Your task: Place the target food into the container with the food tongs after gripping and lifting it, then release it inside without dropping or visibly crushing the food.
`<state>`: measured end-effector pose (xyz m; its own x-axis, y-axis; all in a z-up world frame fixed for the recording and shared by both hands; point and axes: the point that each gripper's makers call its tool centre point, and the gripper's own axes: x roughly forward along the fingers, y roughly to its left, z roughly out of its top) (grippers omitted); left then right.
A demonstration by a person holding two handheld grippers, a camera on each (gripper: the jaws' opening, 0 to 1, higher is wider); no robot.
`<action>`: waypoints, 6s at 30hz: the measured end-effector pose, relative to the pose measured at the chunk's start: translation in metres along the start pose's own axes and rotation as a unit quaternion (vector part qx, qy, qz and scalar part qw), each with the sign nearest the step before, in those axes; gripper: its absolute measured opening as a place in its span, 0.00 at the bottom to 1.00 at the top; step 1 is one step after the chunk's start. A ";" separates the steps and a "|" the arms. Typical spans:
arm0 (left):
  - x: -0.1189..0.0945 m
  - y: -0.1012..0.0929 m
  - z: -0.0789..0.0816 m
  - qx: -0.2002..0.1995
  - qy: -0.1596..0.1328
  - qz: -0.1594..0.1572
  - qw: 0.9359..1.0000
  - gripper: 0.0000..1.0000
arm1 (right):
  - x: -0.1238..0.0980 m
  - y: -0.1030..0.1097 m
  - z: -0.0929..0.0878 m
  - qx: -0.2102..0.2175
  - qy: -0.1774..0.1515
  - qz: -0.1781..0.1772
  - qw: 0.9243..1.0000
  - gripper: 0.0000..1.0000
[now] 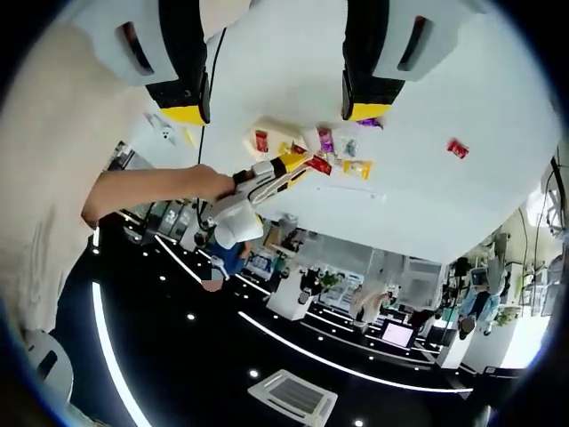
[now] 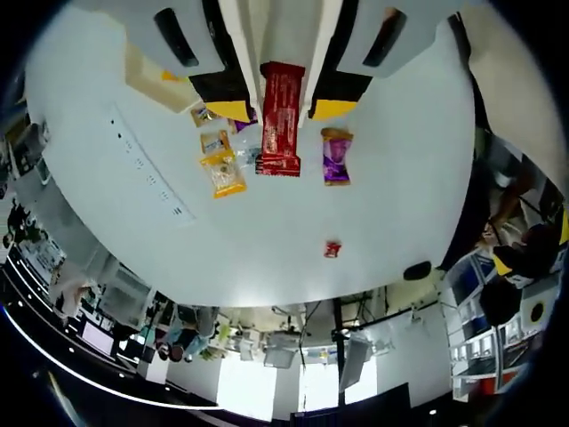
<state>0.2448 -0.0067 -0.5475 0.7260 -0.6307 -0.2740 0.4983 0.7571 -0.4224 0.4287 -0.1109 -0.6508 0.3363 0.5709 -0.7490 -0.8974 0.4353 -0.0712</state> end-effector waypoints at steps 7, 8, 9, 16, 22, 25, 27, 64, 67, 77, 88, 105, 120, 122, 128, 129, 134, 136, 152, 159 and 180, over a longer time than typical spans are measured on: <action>-0.001 -0.003 0.000 0.002 -0.004 0.000 1.000 0.60 | -0.009 -0.005 -0.002 0.001 -0.002 -0.009 1.000 0.24; -0.001 -0.003 0.000 0.003 -0.004 0.000 1.000 0.60 | -0.010 -0.006 -0.002 0.002 -0.002 -0.011 1.000 0.24; -0.001 -0.004 0.000 0.004 -0.005 0.000 1.000 0.60 | -0.011 -0.007 -0.002 0.003 -0.003 -0.011 1.000 0.24; 0.000 -0.007 0.001 0.007 -0.006 -0.005 1.000 0.60 | -0.019 -0.011 0.001 0.003 -0.009 -0.018 1.000 0.24; 0.001 -0.010 0.000 0.009 -0.005 -0.010 1.000 0.60 | -0.026 -0.016 0.005 -0.002 -0.013 -0.026 1.000 0.24; 0.001 -0.010 0.001 0.011 -0.005 -0.010 1.000 0.60 | -0.028 -0.019 0.004 -0.002 -0.013 -0.029 0.999 0.24; 0.001 -0.011 0.001 0.012 -0.005 -0.011 1.000 0.60 | -0.030 -0.021 0.003 0.000 -0.013 -0.031 0.999 0.24; 0.007 -0.017 0.002 0.018 -0.002 -0.023 1.000 0.60 | -0.072 -0.063 -0.003 0.000 -0.019 -0.083 0.996 0.24; 0.008 -0.017 0.003 0.019 -0.002 -0.024 1.000 0.60 | -0.075 -0.068 -0.005 0.002 -0.019 -0.088 0.996 0.24; 0.008 -0.018 0.003 0.020 0.001 -0.026 0.999 0.60 | -0.088 -0.080 -0.006 0.001 -0.018 -0.103 0.995 0.24; 0.010 -0.018 0.004 0.022 0.001 -0.029 0.999 0.60 | -0.095 -0.091 -0.008 0.003 -0.017 -0.114 0.993 0.24; 0.012 -0.019 0.006 0.024 0.001 -0.030 0.999 0.60 | -0.104 -0.102 -0.013 0.001 -0.012 -0.124 0.992 0.24; 0.013 -0.020 0.006 0.024 0.002 -0.033 0.999 0.60 | -0.110 -0.108 -0.017 0.003 -0.010 -0.130 0.991 0.24; 0.013 -0.020 0.006 0.025 0.002 -0.033 0.999 0.60 | -0.110 -0.109 -0.017 0.002 -0.010 -0.131 0.991 0.24; 0.014 -0.020 0.006 0.025 0.001 -0.033 0.999 0.60 | -0.112 -0.111 -0.017 0.003 -0.011 -0.133 0.991 0.24; 0.014 -0.020 0.006 0.024 0.002 -0.034 0.999 0.60 | -0.112 -0.111 -0.017 0.003 -0.010 -0.133 0.991 0.24; 0.014 -0.019 0.005 0.023 0.002 -0.033 0.999 0.60 | -0.113 -0.113 -0.017 0.004 -0.011 -0.135 0.991 0.24; 0.014 -0.019 0.005 0.023 0.003 -0.033 0.999 0.60 | -0.113 -0.113 -0.017 0.004 -0.011 -0.136 0.991 0.25; 0.015 -0.021 0.004 0.022 0.002 -0.034 0.999 0.60 | -0.115 -0.113 -0.019 0.006 -0.012 -0.137 0.990 0.25; 0.014 -0.021 0.004 0.021 0.003 -0.034 0.999 0.60 | -0.114 -0.114 -0.018 0.007 -0.011 -0.136 0.991 0.25; 0.013 -0.022 0.004 0.021 0.000 -0.033 0.999 0.60 | -0.116 -0.112 -0.016 0.002 -0.013 -0.137 0.990 0.25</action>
<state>0.2450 -0.0316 -0.5386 0.6904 -0.6799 -0.2470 0.5653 0.7201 -0.4023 0.4860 -0.2373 -0.5668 0.5745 0.4479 -0.6851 -0.7703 0.5788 -0.2676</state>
